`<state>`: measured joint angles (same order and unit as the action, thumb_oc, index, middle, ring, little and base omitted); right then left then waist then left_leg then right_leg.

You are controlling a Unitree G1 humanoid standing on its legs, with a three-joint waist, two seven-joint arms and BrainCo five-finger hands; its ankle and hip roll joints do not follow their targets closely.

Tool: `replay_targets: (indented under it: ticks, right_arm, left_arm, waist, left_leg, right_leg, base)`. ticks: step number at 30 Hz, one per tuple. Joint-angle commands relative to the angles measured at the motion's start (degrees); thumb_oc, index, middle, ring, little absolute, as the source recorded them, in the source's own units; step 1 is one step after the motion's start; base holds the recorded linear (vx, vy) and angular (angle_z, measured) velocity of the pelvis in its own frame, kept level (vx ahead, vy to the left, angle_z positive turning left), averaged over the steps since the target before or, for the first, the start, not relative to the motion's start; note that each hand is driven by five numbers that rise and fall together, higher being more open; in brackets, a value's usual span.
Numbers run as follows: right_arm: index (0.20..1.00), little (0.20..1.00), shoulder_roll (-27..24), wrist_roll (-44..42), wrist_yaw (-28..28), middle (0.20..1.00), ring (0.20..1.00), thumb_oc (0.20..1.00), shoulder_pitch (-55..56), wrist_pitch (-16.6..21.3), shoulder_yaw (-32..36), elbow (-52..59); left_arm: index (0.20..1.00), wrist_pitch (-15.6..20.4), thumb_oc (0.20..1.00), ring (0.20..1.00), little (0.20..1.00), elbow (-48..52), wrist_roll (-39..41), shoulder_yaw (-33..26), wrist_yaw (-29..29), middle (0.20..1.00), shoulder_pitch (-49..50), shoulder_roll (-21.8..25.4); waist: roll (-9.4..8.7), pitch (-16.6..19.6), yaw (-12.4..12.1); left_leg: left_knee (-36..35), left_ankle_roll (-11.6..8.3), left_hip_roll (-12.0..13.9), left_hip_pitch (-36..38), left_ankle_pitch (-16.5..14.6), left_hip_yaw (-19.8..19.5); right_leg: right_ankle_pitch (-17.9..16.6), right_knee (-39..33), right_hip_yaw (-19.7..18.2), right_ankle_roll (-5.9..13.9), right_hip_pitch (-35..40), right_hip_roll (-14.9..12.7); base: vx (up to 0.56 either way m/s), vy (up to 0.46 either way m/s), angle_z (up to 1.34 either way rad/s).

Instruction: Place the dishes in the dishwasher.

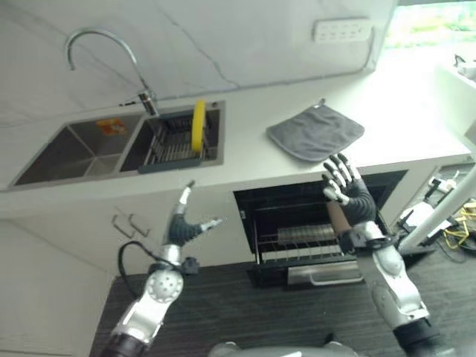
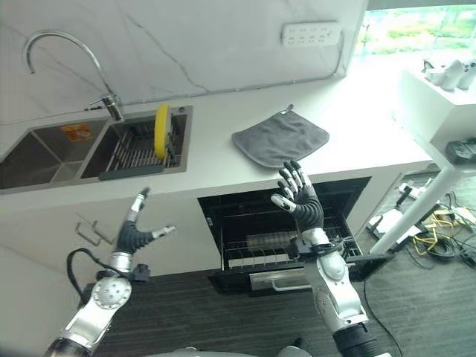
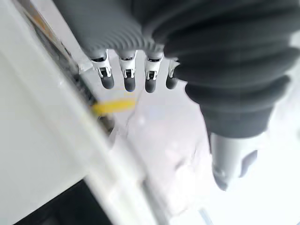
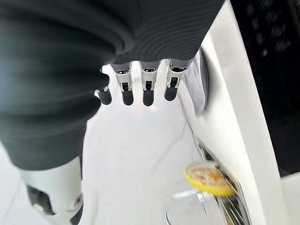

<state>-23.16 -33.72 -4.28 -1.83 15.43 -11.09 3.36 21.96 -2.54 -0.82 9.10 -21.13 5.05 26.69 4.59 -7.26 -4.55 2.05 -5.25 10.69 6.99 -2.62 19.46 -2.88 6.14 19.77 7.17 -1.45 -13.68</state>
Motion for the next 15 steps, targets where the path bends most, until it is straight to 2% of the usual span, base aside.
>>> replay_targets:
  ticks: [1,5,12,15]
  right_arm:
    - [1.000,1.000,0.7,1.1,-3.3,1.000,1.000,1.000,-2.4,3.2,3.3,5.7]
    - [1.000,1.000,0.4,0.5,-4.4,1.000,1.000,1.000,-3.5,2.1,3.3,5.9]
    - [1.000,1.000,0.4,0.5,-5.8,1.000,1.000,1.000,-3.9,1.0,3.4,5.4]
    - [1.000,1.000,0.3,1.6,-5.4,1.000,1.000,1.000,-4.9,1.5,3.6,4.6]
  left_arm:
    - [1.000,6.6,1.000,1.000,1.000,4.7,5.2,-3.8,0.4,1.000,-3.5,3.4]
    - [1.000,8.1,1.000,1.000,1.000,6.4,9.4,-6.7,2.6,1.000,-3.8,2.6]
    - [1.000,6.7,1.000,1.000,1.000,6.4,12.2,-7.1,3.9,1.000,-4.4,1.0]
    - [1.000,6.9,1.000,1.000,1.000,5.8,13.4,-6.3,5.0,1.000,-5.0,0.2]
  waist:
    - [-3.37,-0.4,-0.6]
    - [-3.63,0.1,-1.2]
    - [-3.88,0.5,-1.2]
    - [-4.03,0.4,-1.7]
  left_leg:
    - [0.2,-1.56,3.4,-0.8,2.2,-2.9]
    - [0.1,-1.86,3.9,-0.9,2.5,-2.6]
    - [0.2,-2.12,4.2,-1.0,2.8,-2.5]
    - [1.5,-1.09,2.9,-1.9,1.9,-3.8]
  right_leg:
    - [3.8,-3.0,1.6,3.86,7.6,-3.7]
    - [4.0,-3.3,2.1,3.53,7.9,-3.4]
    - [5.6,-2.3,1.6,2.72,8.0,-2.4]
    - [6.5,-0.6,1.2,2.48,7.8,-2.7]
  base:
    - [0.00,0.000,0.00]
    - [0.00,0.000,0.00]
    - [-0.01,0.058,0.08]
    - [-0.05,0.217,0.05]
